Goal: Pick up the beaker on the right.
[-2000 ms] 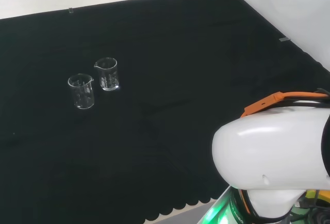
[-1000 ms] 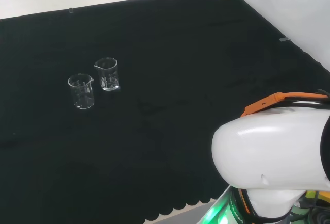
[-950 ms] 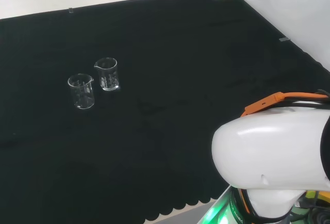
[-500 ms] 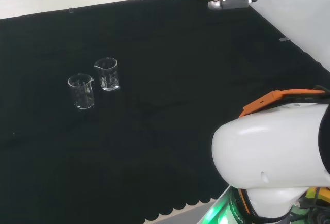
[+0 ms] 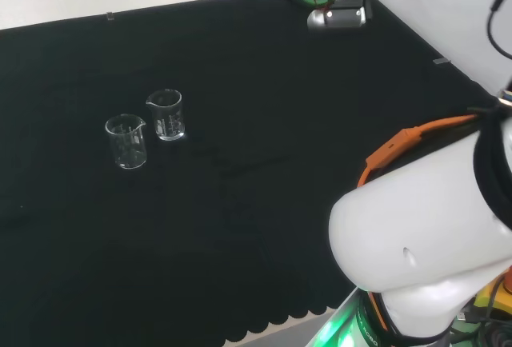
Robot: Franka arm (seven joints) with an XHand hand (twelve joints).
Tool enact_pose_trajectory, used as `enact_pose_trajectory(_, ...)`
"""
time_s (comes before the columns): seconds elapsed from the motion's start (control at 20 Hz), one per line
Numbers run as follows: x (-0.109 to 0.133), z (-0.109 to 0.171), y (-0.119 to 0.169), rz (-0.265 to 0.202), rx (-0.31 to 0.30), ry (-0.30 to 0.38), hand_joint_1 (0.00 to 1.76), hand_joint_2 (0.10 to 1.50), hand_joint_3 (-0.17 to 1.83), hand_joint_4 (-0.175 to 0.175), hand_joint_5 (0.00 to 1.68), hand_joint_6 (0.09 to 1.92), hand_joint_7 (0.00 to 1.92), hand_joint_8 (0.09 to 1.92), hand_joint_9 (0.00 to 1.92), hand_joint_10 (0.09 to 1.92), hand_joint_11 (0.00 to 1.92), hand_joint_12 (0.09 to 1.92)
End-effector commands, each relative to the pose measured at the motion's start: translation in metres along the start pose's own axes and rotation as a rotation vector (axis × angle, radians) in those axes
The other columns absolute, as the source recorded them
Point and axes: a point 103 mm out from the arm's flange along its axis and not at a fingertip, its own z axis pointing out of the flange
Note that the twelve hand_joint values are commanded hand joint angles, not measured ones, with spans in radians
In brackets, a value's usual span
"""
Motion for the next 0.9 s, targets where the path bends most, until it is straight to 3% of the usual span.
enact_pose_trajectory(0.05, -0.006, 0.039, 0.07, -0.075, -0.031, 0.079, 0.26, 1.31, 0.01, -0.039, 0.19, 0.09, 0.07, 0.47, 0.1, 0.63, 0.0, 0.79)
enact_pose_trajectory(0.4, -0.004, 0.089, 0.1, -0.113, 0.012, 0.126, 0.33, 1.29, 0.0, -0.041, 0.2, 0.09, 0.08, 0.47, 0.11, 0.63, 0.0, 0.81)
enact_pose_trajectory(0.6, -0.001, 0.115, 0.113, -0.168, 0.026, 0.119, 0.49, 1.19, -0.05, -0.044, 0.21, 0.09, 0.12, 0.5, 0.15, 0.64, 0.0, 0.87)
enact_pose_trajectory(0.9, 0.012, 0.141, 0.13, -0.232, 0.059, 0.191, 0.63, 1.1, -0.17, -0.051, 0.22, 0.09, 0.15, 0.56, 0.21, 0.65, 0.0, 0.95)
